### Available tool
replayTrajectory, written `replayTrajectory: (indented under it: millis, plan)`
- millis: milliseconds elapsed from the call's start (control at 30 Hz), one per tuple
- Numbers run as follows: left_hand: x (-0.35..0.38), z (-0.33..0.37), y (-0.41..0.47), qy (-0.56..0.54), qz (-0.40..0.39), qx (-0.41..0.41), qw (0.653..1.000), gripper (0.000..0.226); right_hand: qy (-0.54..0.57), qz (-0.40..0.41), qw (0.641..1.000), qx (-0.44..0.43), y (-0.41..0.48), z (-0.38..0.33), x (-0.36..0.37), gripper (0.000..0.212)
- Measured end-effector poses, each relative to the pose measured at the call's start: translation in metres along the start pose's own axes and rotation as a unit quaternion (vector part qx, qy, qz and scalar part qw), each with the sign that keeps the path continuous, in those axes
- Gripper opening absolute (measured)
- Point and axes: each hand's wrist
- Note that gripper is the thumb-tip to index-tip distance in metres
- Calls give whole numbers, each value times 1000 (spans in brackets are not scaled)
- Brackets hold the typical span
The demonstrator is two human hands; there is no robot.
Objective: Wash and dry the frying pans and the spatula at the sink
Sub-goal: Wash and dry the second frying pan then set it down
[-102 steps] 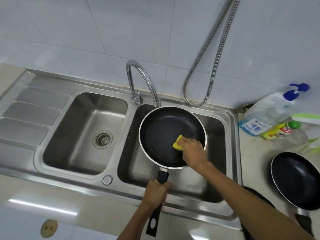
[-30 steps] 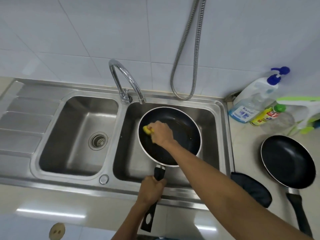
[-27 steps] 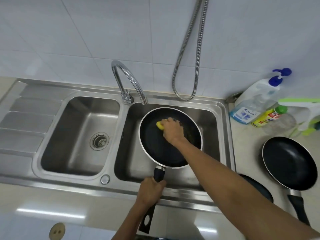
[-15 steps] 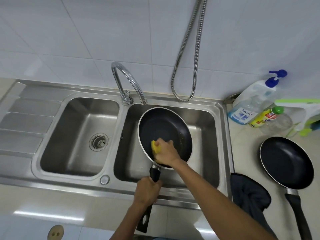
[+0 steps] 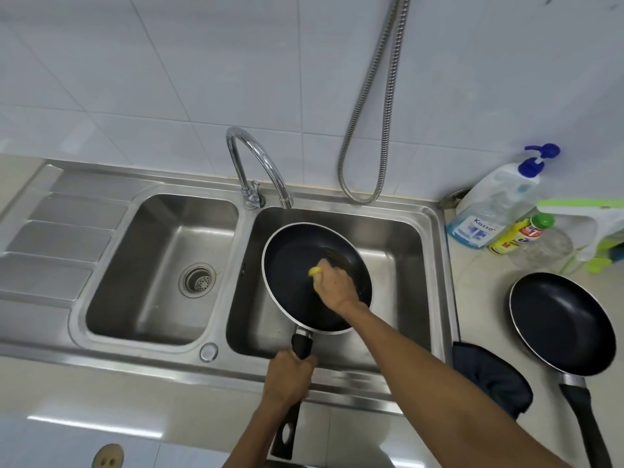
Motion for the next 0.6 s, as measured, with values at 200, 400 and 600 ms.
replayTrajectory:
  millis: [200,400,600]
  plan:
    - [-2,2,-4,-23,4,-27,999,24,-45,49,997,28,14,36,-26,45]
    - [-5,7,-9,-30,-7,-17,999,24,-94,60,993,46,11,48,-18,48]
    - [-3,9,-6,-12,5,-9,1000,27,63,69,992,81,9,60,-20,44]
Point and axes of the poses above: each hand's wrist, its own y-axis towards the middle knuckle, its own x-axis out of the palm, z = x × y, and after that the axes turned 13 degrees about -x, right-handed
